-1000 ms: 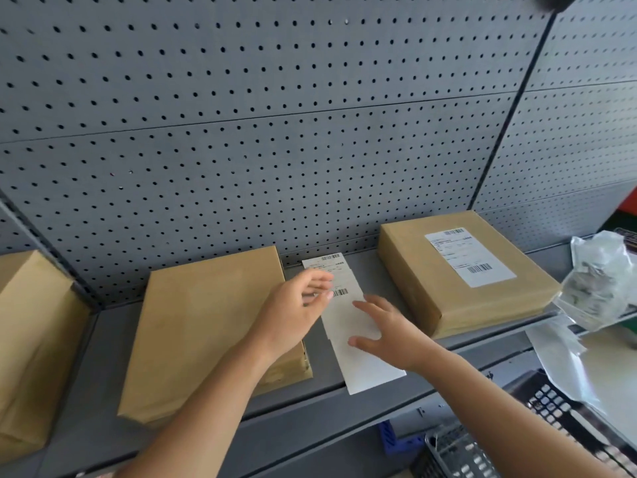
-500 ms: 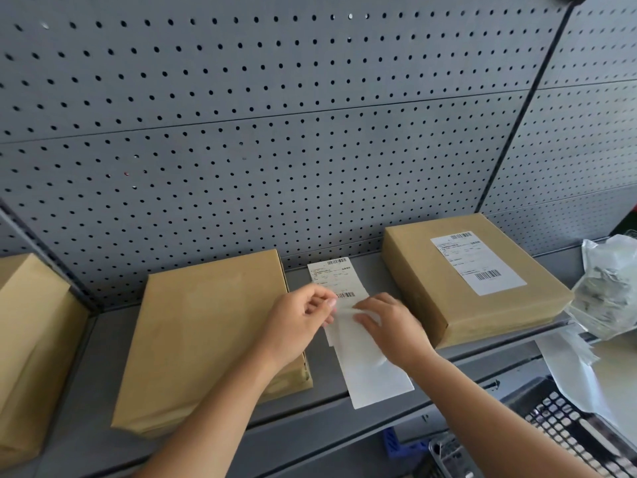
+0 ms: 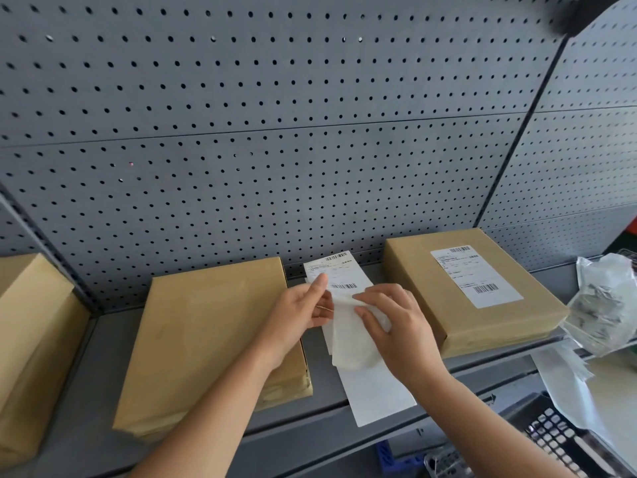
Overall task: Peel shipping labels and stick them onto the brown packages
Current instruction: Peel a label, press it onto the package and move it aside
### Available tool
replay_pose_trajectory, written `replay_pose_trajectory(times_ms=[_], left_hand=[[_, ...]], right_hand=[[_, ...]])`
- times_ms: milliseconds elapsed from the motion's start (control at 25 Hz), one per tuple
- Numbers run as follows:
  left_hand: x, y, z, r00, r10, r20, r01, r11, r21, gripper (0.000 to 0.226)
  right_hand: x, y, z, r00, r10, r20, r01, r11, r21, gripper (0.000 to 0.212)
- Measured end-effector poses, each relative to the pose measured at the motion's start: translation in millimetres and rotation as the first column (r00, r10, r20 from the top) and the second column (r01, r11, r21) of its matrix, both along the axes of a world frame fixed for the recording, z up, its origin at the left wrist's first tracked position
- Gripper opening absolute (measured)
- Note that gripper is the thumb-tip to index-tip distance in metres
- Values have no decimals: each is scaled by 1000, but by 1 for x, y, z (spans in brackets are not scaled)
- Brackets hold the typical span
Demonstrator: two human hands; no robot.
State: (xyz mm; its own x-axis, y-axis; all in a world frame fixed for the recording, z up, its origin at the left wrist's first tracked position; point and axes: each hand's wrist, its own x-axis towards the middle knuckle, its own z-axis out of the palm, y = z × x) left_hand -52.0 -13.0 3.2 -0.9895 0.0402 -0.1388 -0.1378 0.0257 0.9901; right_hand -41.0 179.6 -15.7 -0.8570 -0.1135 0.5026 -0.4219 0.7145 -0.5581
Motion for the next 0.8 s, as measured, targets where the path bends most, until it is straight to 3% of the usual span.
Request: replay_pose_trajectory(times_ms=[200,480,600,800], left_hand=[[-3,0,-3,1000,21,-20,-22,999,-46,16],[-3,-1,-8,997,45,-55,-48,998,-44,18],[-2,-2,-8,997,50,-59,-52,998,-33,20],[-1,-1,-8,995,66,-78,-68,997,-24,20]], right_hand=[[17,5,-5,994,75,78,-85,987,136,31],[6,7,19,991,56,124,-66,995,77,35],[-1,10,32,941,68,332,-117,984,131,31],[-8,22,49,761,101,641,-285,939,191,39]])
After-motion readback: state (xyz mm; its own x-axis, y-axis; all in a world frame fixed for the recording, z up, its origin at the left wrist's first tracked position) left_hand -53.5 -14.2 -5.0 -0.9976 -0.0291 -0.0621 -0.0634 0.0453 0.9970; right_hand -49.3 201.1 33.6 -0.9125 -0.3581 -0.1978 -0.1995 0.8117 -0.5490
